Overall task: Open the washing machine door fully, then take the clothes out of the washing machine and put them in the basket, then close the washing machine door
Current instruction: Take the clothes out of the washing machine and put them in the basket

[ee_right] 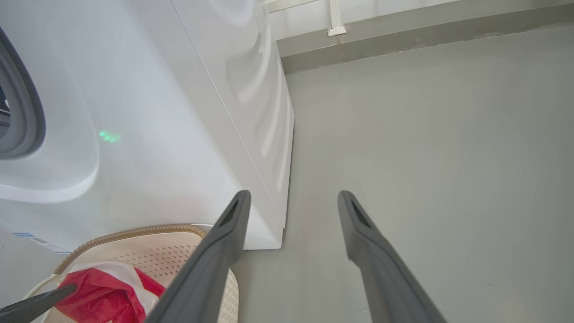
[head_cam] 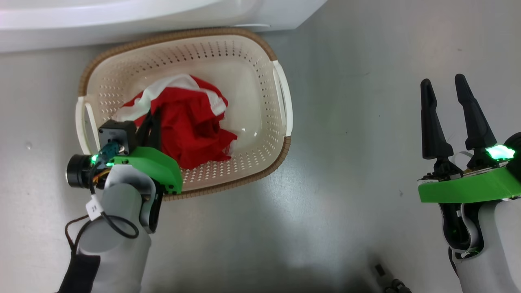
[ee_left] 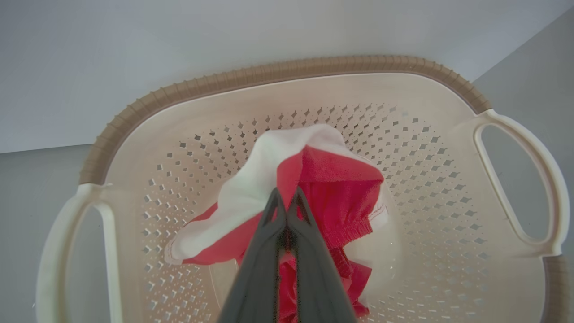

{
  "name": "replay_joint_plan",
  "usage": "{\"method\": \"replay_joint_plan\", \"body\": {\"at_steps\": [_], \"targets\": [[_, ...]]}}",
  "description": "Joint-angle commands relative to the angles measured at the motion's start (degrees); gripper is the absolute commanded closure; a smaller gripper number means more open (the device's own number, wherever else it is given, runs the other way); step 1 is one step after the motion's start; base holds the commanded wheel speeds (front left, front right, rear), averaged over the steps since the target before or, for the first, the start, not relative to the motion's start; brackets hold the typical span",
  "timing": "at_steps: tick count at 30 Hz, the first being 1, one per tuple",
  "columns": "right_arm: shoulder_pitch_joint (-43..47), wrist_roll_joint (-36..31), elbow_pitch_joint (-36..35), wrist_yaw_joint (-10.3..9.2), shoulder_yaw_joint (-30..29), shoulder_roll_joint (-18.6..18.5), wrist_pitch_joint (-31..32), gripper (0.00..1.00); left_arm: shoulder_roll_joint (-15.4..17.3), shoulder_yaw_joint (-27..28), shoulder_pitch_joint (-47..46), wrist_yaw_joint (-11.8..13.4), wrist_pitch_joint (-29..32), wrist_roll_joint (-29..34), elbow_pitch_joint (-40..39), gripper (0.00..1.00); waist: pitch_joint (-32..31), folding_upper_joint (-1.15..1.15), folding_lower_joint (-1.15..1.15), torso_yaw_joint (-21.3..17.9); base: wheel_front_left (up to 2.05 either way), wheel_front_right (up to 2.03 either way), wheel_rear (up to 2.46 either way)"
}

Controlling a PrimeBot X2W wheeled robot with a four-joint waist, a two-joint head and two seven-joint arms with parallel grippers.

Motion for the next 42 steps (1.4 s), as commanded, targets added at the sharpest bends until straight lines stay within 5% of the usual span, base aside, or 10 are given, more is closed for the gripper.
{"method": "replay_joint_plan", "body": {"at_steps": [1, 4, 7, 12, 13, 15, 42], "targets": [[0.8, -0.4, -1.3, 0.36, 1.3, -0.5, -0.4, 0.00, 1.4, 0.7, 0.8, -0.2, -0.3, -0.7, -0.2, 1.00, 1.5, 0.00, 0.00, -0.1, 0.00, 0.00, 0.00], [0.6, -0.5, -1.3, 0.36, 1.3, -0.6, -0.4, 0.00, 1.4, 0.0, -0.4, -0.1, -0.3, -1.4, 1.5, 0.97, 2.2, 0.00, 0.00, -0.1, 0.00, 0.00, 0.00], [0.5, -0.5, -1.4, 0.36, 1.3, -0.6, -0.4, 0.00, 1.4, -0.6, -1.2, 0.0, -0.3, -2.1, 2.6, 0.84, 2.6, 0.00, 0.00, -0.1, 0.00, 0.00, 0.00], [0.2, -0.5, -1.2, 0.36, 1.1, -0.6, -0.4, 0.00, 1.4, -1.2, -2.3, 0.0, -0.3, -3.4, 3.5, 0.42, 2.6, 0.00, 0.00, 0.0, 0.00, 0.00, 0.00], [0.2, -0.6, -1.2, 0.36, 1.1, -0.6, -0.4, 0.00, 1.4, -1.3, -2.4, -0.1, -0.3, -3.6, 3.6, 0.22, 2.5, 0.00, 0.00, 0.0, 0.00, 0.00, 0.00], [0.1, -0.6, -1.1, 0.36, 1.1, -0.7, -0.4, 0.00, 1.4, -1.5, -2.5, -0.1, -0.3, -4.0, 3.6, 0.02, 2.2, 0.00, 0.00, 0.2, 0.00, 0.00, 0.00], [3.5, -0.8, 1.7, 0.36, 2.6, -2.1, -0.4, 0.00, 1.4, 1.1, 6.2, -1.7, -0.3, -4.7, -0.8, 0.00, -13.4, 0.00, 0.00, 1.7, 0.00, 0.00, 0.00]]}}
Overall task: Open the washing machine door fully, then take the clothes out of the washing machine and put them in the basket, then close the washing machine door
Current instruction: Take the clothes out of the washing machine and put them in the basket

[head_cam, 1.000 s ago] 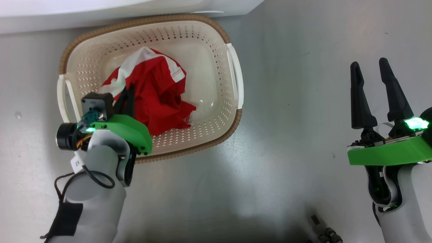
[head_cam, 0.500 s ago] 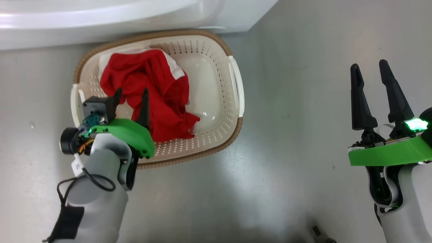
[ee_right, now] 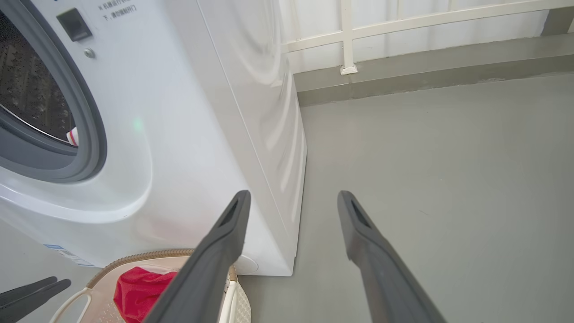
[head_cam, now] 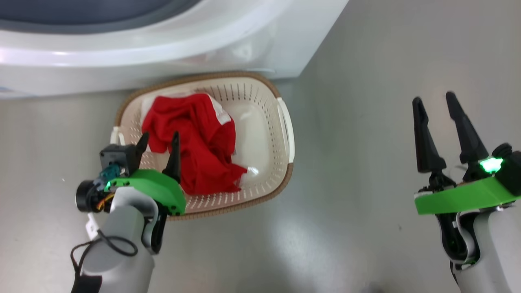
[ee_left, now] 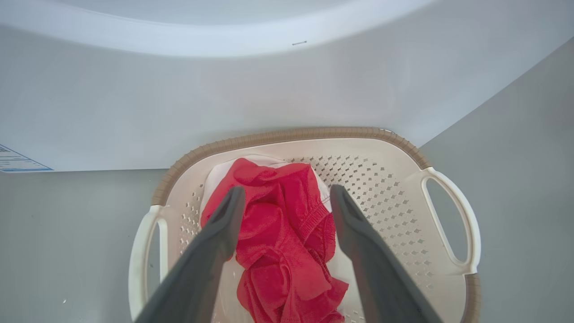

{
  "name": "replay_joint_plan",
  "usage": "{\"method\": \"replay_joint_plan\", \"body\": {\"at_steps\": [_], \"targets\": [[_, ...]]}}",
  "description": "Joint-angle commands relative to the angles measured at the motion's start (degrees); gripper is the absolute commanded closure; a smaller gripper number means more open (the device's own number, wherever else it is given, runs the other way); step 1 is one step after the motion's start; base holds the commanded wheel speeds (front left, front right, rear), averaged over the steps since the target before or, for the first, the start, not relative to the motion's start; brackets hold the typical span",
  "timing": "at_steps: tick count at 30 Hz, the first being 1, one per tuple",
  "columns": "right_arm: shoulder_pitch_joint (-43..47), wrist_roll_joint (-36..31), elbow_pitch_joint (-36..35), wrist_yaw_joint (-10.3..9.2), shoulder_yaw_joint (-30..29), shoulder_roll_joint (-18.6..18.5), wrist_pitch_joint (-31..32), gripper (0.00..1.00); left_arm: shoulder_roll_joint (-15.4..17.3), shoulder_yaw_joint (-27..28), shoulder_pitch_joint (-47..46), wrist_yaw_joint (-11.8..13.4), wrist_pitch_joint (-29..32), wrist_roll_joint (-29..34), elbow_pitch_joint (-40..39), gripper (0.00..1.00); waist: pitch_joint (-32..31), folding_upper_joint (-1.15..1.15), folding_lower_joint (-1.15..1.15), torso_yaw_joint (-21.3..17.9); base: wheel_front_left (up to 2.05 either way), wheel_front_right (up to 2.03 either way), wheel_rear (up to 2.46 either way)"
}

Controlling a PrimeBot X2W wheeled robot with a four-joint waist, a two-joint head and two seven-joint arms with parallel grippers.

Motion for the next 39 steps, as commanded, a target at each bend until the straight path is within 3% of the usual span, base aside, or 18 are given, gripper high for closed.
{"method": "replay_joint_plan", "body": {"at_steps": [1, 17, 39], "targets": [[2.5, -0.7, -0.8, 0.36, 1.2, -0.6, -0.4, 0.00, 1.6, 2.3, 3.4, -0.4, -0.3, 1.0, -2.4, 0.00, -4.3, 0.00, 0.00, 0.5, 0.00, 0.00, 0.00], [8.6, -0.2, 1.0, 0.36, 1.8, -1.7, -0.4, 0.00, 1.6, 6.8, 14.8, -2.4, -0.3, 5.5, -14.8, 0.00, -16.6, 0.00, 0.00, 1.5, 0.00, 0.00, 0.00], [18.5, -0.3, 1.9, 0.36, 1.0, -2.8, -0.4, 0.00, 1.6, 10.5, 32.1, -2.3, -0.3, 10.7, -35.9, 0.00, -29.3, 0.00, 0.00, 2.9, 0.00, 0.00, 0.00]]}}
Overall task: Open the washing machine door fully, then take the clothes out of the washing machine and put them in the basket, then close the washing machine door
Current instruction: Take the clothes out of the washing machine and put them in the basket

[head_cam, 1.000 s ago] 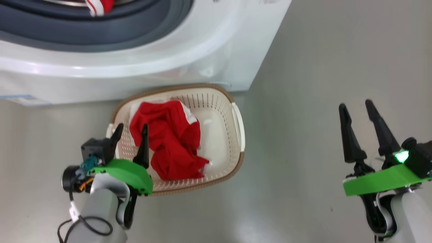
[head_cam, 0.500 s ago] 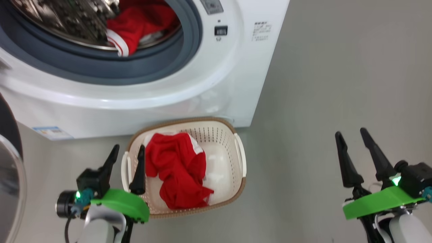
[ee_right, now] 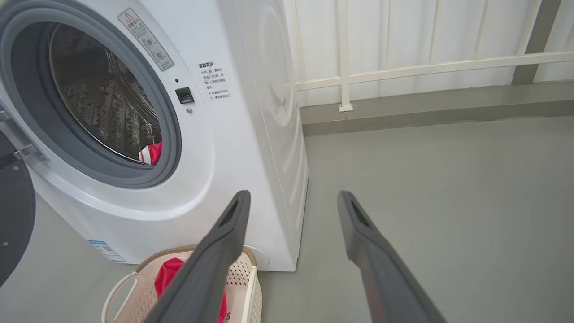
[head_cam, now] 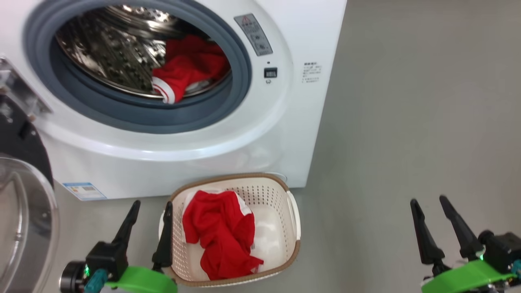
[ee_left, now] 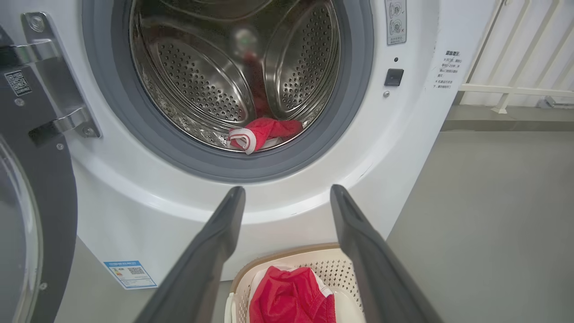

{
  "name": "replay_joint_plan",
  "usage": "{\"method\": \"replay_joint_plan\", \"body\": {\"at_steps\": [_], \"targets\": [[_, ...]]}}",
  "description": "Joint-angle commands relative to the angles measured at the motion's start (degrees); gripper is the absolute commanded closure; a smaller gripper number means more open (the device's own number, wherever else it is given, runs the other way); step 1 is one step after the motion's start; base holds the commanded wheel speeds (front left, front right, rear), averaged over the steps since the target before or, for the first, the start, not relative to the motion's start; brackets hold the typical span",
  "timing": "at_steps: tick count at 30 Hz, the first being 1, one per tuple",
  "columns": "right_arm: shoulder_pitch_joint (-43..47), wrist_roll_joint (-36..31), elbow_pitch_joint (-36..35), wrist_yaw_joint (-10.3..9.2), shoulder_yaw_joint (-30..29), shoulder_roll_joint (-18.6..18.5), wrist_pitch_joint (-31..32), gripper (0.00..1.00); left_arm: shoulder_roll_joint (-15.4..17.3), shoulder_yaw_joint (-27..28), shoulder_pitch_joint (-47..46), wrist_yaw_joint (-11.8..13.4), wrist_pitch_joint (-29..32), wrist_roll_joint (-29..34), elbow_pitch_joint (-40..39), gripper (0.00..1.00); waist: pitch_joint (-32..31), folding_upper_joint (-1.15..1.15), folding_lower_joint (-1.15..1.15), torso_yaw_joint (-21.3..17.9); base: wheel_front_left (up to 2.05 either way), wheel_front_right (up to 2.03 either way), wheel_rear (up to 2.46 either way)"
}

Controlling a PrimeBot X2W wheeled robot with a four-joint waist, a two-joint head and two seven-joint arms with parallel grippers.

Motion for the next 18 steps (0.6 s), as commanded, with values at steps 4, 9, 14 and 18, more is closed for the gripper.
{"method": "replay_joint_plan", "body": {"at_steps": [4, 9, 14, 18], "targets": [[1.7, -0.4, -1.5, 0.36, 0.5, -1.0, -0.4, 0.00, 1.3, 2.9, 3.3, -0.3, -0.3, 0.7, -4.6, 0.00, -2.5, 0.00, 0.00, 0.9, 0.00, 0.00, 0.00], [2.5, -0.5, -1.6, 0.36, 0.0, -0.8, -0.4, 0.00, 1.3, 4.0, 6.2, 0.1, -0.3, 0.9, -7.1, 0.00, -3.1, 0.00, 0.00, 0.8, 0.00, 0.00, 0.00], [3.4, -0.4, -1.9, 0.36, -0.7, -0.4, -0.4, 0.00, 1.3, 5.4, 9.3, 0.5, -0.3, 0.6, -9.8, 0.00, -3.1, 0.00, 0.00, 0.6, 0.00, 0.00, 0.00], [3.7, -0.4, -2.1, 0.36, -1.2, -0.3, -0.4, 0.00, 1.3, 5.6, 10.0, 0.7, -0.3, 0.5, -10.8, 0.00, -2.7, 0.00, 0.00, 0.8, 0.00, 0.00, 0.00]]}}
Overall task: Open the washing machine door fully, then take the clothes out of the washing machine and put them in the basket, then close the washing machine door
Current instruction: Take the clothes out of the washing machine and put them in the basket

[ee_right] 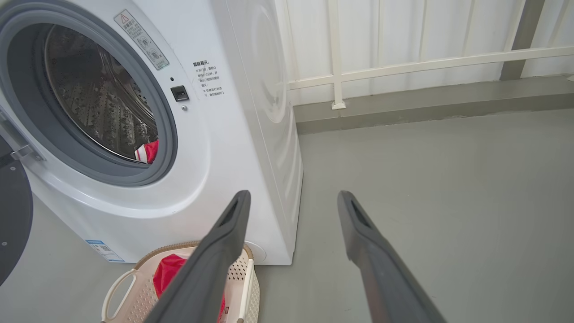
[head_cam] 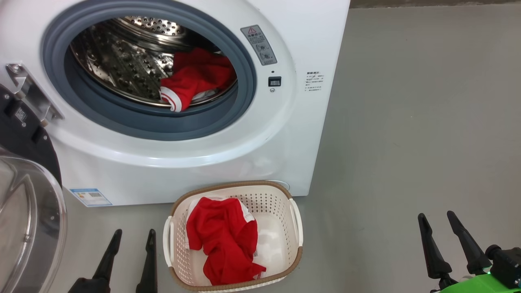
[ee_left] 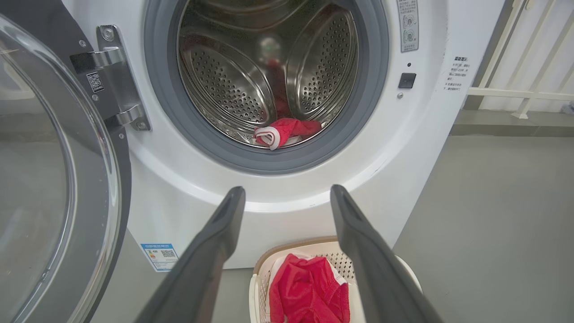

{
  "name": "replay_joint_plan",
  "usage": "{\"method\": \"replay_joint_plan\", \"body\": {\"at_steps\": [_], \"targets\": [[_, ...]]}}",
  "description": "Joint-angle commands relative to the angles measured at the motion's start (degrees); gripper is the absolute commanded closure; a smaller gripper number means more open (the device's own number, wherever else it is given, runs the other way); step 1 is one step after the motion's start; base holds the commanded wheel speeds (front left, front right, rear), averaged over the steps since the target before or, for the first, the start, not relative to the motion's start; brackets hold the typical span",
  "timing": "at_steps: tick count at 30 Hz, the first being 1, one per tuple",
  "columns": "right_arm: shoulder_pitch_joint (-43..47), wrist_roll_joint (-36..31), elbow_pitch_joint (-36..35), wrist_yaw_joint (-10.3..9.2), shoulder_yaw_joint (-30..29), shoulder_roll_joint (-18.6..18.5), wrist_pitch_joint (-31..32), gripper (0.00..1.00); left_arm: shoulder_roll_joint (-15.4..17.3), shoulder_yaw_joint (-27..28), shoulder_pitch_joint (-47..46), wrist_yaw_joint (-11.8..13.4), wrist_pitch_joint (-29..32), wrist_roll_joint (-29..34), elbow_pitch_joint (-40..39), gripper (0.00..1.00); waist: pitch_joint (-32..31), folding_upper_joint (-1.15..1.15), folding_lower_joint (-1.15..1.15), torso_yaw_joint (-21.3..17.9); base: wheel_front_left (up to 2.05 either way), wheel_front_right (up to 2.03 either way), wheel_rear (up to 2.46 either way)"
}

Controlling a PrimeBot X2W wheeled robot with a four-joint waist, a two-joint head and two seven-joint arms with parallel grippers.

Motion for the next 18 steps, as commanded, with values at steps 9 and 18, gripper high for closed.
{"method": "replay_joint_plan", "body": {"at_steps": [9, 18], "targets": [[-1.8, -0.5, -1.5, 0.36, 0.7, -0.9, -0.4, 0.00, 0.6, 1.7, -2.1, 0.9, -0.3, -0.4, -2.1, 0.00, 1.2, 0.00, 0.00, 0.2, 0.00, 0.00, 0.00], [-3.3, -0.4, -1.4, 0.36, 1.0, -0.5, -0.4, 0.00, 0.6, 0.5, -4.8, 1.2, -0.3, -1.1, -1.5, 0.00, 3.2, 0.00, 0.00, 0.4, 0.00, 0.00, 0.00]]}}
